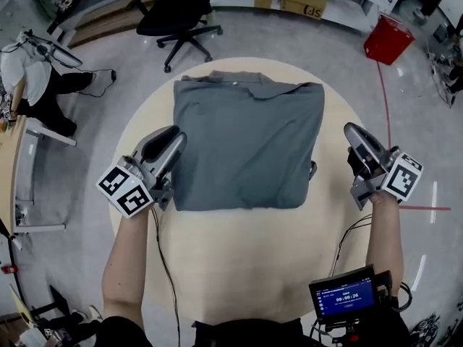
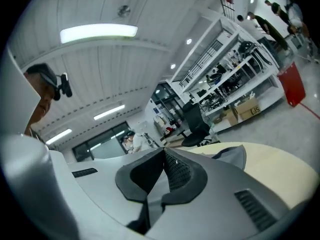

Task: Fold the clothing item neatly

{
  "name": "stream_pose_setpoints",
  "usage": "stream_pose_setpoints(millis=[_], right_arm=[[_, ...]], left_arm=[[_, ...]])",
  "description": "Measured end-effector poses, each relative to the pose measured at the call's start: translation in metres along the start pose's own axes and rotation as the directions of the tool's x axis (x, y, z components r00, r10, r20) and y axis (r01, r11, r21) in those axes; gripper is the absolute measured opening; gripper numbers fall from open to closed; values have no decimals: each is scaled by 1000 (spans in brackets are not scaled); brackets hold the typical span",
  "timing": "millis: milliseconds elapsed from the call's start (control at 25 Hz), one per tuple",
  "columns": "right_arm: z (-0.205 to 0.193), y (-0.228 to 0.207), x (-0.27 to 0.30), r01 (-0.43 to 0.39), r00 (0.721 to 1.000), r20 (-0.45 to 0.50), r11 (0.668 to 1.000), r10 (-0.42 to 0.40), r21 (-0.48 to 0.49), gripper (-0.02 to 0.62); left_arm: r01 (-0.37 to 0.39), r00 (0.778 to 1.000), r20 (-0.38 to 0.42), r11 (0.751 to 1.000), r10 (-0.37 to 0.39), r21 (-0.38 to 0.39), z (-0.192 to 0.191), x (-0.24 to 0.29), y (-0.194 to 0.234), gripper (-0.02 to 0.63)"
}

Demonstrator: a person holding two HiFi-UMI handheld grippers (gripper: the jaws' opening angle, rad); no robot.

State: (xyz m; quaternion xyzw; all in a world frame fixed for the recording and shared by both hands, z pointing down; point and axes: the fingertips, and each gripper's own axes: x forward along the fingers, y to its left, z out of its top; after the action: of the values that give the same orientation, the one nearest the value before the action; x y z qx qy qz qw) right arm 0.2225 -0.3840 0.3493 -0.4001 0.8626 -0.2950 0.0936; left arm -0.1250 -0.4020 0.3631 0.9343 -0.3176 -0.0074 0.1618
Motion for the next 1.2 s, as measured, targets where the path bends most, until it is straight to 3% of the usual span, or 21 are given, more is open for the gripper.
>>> stream_pose_setpoints(millis=[160, 240, 440, 600, 760, 1000, 1200], right_arm=[[-10, 72, 2, -19, 994, -111, 975, -6, -220, 9], [-5, 114, 2, -39, 994, -112, 960, 8, -279, 9], [-16, 214, 6, -26, 998, -57, 952, 9, -306, 9], [-36, 279, 15, 85, 996, -1, 918, -93, -387, 9], [-61, 336, -12, 156, 987, 33, 892, -157, -425, 9], [-99, 402, -45, 149, 986, 4, 876, -166, -459, 9], [-118, 450, -93, 118, 991, 2, 860, -134, -497, 9]], left_arm=[[-32, 999, 25, 999, 31, 44, 12, -52, -55, 53], [-47, 998, 38, 997, 45, 57, 23, -78, -79, 40], [-89, 993, 82, 991, 81, 97, 58, -164, -111, 3], [-80, 990, 126, 985, 61, 151, 86, -223, -107, 2], [-84, 991, 114, 984, 66, 159, 82, -271, -141, 2], [-74, 989, 130, 997, 69, 35, 77, -323, -185, 0], [-95, 991, 104, 994, 88, 57, 70, -358, -248, 0]])
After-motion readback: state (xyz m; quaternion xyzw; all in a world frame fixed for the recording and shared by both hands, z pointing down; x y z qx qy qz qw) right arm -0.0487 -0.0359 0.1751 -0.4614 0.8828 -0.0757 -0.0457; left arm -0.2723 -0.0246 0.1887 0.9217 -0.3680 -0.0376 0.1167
